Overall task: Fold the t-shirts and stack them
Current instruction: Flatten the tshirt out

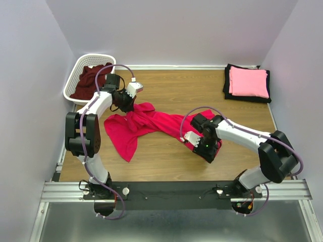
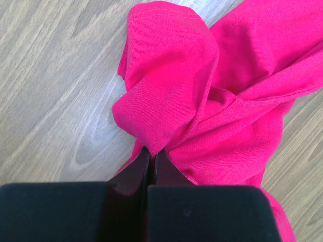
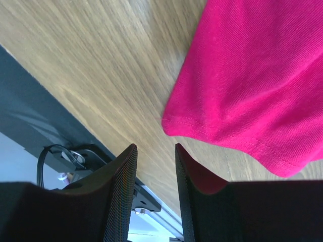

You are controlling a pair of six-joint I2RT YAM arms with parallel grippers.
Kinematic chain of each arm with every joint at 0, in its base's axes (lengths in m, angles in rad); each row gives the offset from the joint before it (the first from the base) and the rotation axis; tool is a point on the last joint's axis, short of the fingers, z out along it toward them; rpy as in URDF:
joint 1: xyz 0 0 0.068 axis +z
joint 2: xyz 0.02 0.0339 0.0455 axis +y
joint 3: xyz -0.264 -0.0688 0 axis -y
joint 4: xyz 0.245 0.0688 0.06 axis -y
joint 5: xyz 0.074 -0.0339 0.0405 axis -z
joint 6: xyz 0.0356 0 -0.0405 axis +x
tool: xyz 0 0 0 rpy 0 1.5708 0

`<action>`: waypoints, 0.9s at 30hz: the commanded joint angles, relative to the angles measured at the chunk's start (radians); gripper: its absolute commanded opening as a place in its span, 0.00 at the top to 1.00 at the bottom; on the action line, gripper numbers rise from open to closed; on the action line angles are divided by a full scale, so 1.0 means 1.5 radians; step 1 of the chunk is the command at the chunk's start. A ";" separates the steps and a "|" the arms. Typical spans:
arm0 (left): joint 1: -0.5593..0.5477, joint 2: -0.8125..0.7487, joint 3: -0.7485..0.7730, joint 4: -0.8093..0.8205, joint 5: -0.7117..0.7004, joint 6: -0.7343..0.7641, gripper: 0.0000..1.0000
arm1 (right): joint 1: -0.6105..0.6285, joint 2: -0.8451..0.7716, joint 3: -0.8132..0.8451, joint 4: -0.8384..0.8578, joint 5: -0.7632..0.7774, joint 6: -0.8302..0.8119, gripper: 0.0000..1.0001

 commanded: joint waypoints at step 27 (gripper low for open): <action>0.006 0.000 0.020 0.003 -0.008 0.008 0.98 | 0.086 0.129 -0.038 0.082 0.169 0.091 0.65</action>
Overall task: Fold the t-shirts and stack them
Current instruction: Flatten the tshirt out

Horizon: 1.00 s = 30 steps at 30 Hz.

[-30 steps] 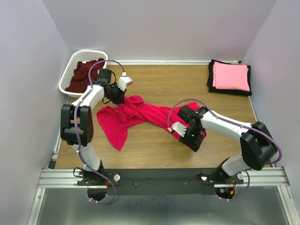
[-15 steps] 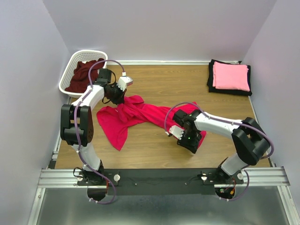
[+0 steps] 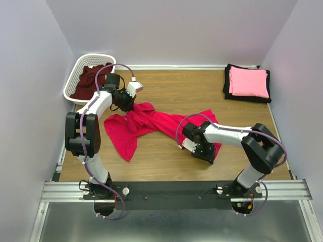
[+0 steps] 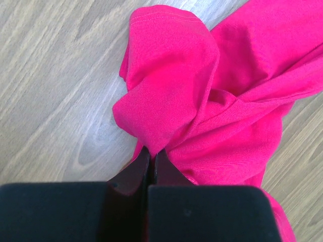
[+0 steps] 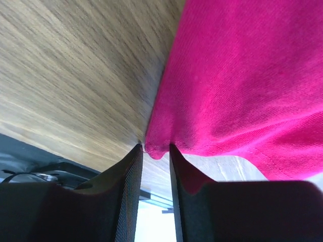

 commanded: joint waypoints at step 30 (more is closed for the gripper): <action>-0.150 -0.444 -0.291 -0.157 -0.089 0.412 0.43 | -0.259 -0.157 0.035 -0.053 0.026 -0.100 1.00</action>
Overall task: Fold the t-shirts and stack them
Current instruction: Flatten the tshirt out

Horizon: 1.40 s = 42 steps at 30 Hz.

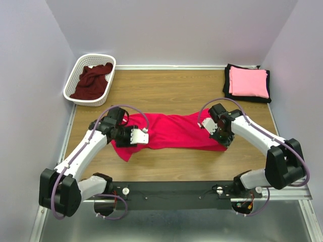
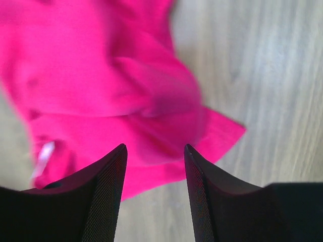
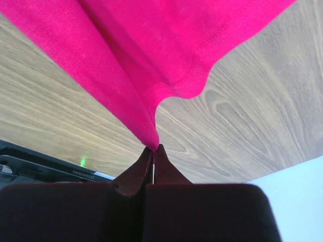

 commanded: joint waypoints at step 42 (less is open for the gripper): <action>-0.125 0.412 0.255 0.209 -0.030 -0.499 0.48 | -0.042 0.039 0.023 -0.016 -0.061 -0.008 1.00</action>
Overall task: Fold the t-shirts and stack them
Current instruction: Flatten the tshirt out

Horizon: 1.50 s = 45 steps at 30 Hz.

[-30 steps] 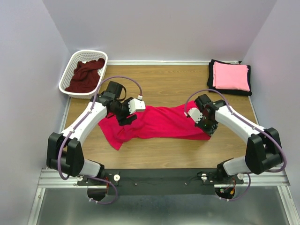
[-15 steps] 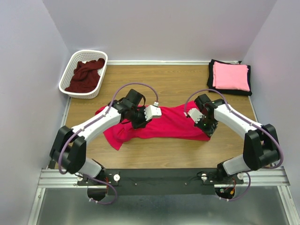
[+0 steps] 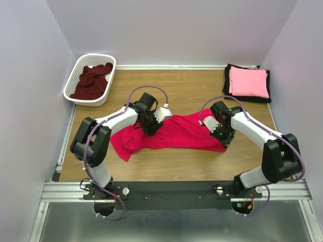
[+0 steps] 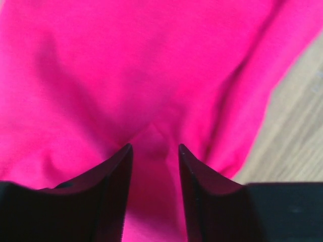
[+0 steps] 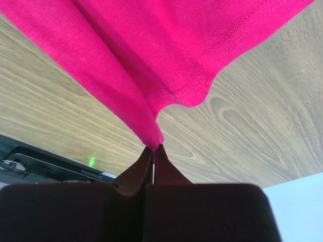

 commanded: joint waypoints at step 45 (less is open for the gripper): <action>0.160 -0.106 0.182 -0.204 0.226 0.087 1.00 | -0.033 -0.022 0.005 0.001 -0.023 -0.001 0.99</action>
